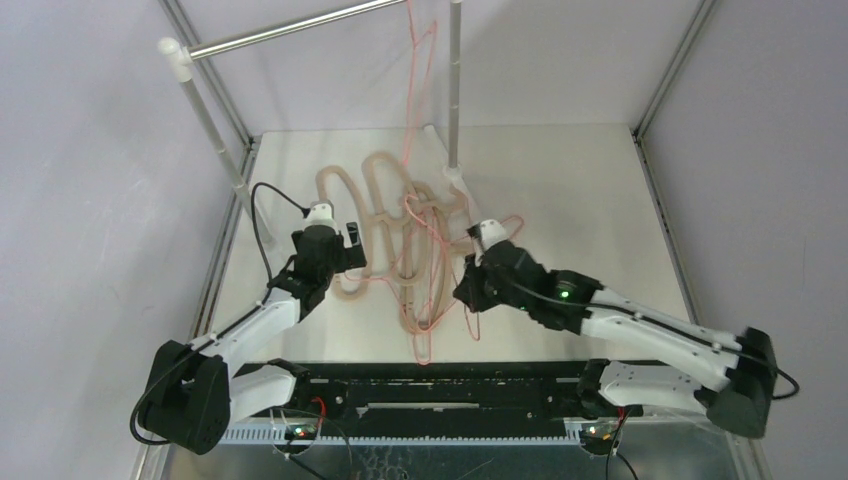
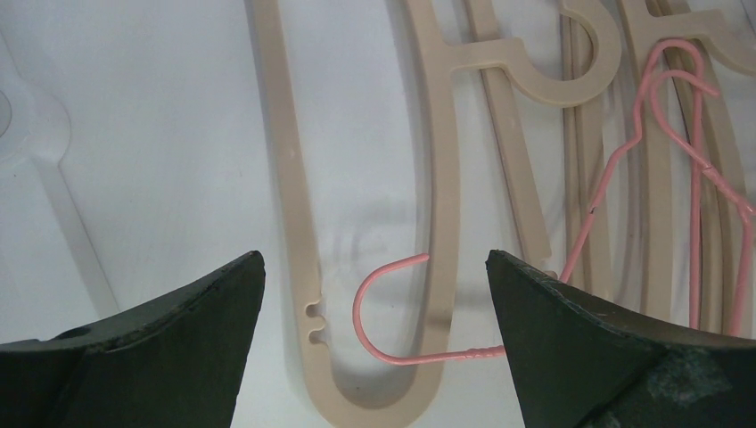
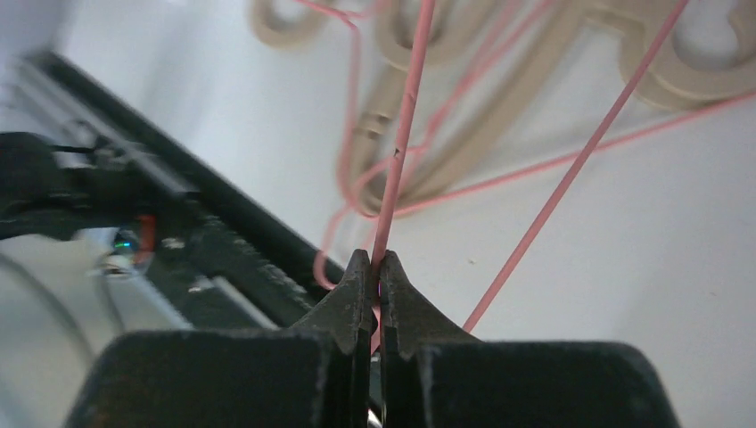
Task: Organize the hangers
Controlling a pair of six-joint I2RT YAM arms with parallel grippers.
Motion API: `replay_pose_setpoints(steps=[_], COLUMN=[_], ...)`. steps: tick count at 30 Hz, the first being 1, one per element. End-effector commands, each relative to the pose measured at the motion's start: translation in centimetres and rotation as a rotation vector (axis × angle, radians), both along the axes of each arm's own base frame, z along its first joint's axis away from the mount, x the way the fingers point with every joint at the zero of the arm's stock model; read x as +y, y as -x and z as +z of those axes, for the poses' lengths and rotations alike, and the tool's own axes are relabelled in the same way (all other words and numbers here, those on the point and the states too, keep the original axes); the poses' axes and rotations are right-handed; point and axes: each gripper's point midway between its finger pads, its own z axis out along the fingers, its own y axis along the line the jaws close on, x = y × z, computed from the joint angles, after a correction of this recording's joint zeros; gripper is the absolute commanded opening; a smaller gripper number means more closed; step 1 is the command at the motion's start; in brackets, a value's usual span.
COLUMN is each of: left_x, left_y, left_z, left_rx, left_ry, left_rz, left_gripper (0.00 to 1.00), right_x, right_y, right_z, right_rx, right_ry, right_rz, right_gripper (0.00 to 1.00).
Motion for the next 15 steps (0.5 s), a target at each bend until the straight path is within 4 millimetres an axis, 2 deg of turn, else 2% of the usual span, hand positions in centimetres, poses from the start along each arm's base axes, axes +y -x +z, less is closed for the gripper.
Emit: replay_pose_setpoints(steps=[1,5,15], left_x=[0.0,0.2,0.3], left_y=[-0.5,-0.4,-0.4], left_z=[1.0,1.1,1.3], left_rx=[-0.043,-0.047,-0.053], left_ry=[0.011,0.008,0.007], left_rz=[0.016,0.023,0.026], left_gripper=[0.99,0.99,0.99], right_x=[1.7,2.7,6.7], right_y=[2.1,3.0,4.3], right_z=[6.1,8.9,12.9], right_rx=[0.056,0.078,0.118], right_ry=[-0.264,-0.382,-0.457], right_rz=[0.138,0.211,0.417], right_gripper=[0.0,0.0,0.0])
